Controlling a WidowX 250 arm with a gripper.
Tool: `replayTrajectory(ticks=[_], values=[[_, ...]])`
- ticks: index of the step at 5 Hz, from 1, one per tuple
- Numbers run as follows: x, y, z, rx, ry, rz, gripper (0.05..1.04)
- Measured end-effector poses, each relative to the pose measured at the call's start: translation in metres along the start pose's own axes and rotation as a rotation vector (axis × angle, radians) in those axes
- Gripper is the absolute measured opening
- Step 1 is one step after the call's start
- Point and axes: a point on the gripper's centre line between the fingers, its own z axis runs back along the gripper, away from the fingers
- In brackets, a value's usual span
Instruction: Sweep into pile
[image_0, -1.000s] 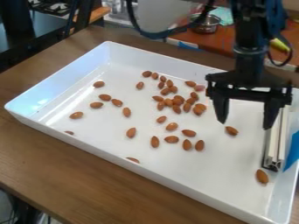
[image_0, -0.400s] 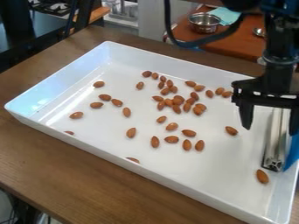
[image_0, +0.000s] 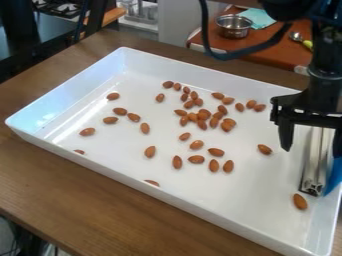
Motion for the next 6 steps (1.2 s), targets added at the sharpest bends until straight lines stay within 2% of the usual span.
replayTrajectory(ticks=[2,3,6], values=[[0.000,0.002,-0.001,-0.014,0.009,-0.008,0.385],[-0.005,0.015,0.002,-0.001,0.022,-0.015,0.319],[-0.001,0.075,0.009,0.021,0.044,-0.044,0.319]])
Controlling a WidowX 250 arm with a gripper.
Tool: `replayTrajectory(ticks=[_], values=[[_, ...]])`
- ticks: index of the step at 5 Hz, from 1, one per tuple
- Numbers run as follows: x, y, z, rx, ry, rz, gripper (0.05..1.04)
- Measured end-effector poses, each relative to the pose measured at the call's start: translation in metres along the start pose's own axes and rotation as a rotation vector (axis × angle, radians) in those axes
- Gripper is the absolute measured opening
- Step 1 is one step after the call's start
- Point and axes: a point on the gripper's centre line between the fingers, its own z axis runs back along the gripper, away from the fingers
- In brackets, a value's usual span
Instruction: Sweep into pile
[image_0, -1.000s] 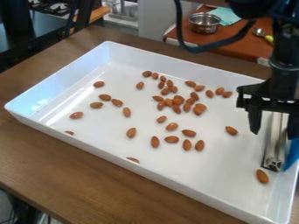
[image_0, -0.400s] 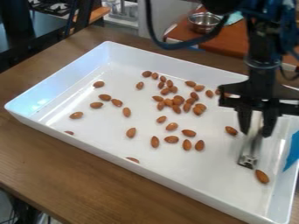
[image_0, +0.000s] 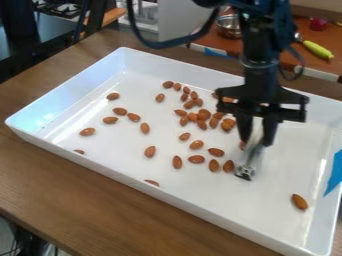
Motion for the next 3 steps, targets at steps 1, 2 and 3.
replayTrajectory(ticks=[1,2,3], values=[[0.000,0.020,0.002,0.004,0.005,0.001,0.319],[-0.001,0.032,0.003,0.008,-0.002,0.002,0.319],[-0.001,0.056,0.006,0.031,-0.016,0.008,0.319]])
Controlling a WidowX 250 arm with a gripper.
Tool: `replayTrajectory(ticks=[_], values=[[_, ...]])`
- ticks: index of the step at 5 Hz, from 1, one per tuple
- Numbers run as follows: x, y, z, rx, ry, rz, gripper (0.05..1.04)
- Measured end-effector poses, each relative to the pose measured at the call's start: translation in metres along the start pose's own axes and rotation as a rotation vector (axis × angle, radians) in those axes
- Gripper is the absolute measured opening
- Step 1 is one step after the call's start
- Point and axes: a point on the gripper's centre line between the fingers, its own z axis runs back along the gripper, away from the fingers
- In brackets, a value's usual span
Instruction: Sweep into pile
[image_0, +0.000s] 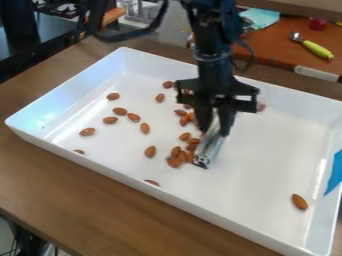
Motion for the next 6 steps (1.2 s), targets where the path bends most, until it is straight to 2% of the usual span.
replayTrajectory(ticks=[3,4,5,6], values=[[-0.005,0.060,0.005,0.067,-0.025,-0.017,0.319],[-0.007,0.083,0.007,0.110,-0.042,-0.033,0.319],[-0.010,0.122,0.013,0.195,-0.061,-0.027,0.319],[-0.014,0.146,0.016,0.262,-0.085,-0.049,0.319]])
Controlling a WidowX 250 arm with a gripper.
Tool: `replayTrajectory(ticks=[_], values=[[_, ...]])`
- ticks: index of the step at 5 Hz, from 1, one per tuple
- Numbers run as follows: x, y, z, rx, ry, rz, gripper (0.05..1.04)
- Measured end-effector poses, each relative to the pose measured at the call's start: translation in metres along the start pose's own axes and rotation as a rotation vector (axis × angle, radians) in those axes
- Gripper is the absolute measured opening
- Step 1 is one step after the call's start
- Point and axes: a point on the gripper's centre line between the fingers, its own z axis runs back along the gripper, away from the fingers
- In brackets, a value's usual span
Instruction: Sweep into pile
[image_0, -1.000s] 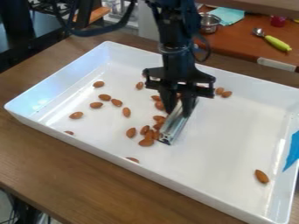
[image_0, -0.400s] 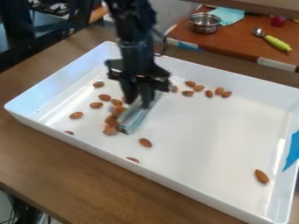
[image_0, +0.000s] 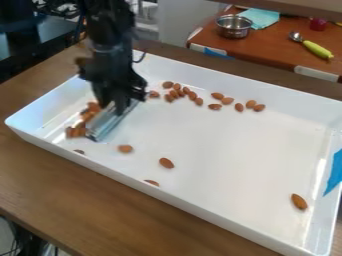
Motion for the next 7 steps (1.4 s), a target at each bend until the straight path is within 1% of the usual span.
replayTrajectory(ticks=[1,2,3,4,5,6,7], values=[[-0.008,0.026,-0.002,0.036,-0.014,0.002,0.319],[-0.017,0.017,0.006,-0.034,-0.011,-0.009,0.319],[-0.011,-0.014,0.029,-0.138,-0.061,-0.002,0.319],[-0.008,-0.061,0.043,-0.210,-0.073,-0.037,0.319],[0.005,-0.100,0.057,-0.248,-0.112,-0.066,0.319],[0.014,-0.139,0.054,-0.253,-0.102,-0.100,0.319],[0.026,-0.162,0.054,-0.249,-0.108,-0.113,0.319]])
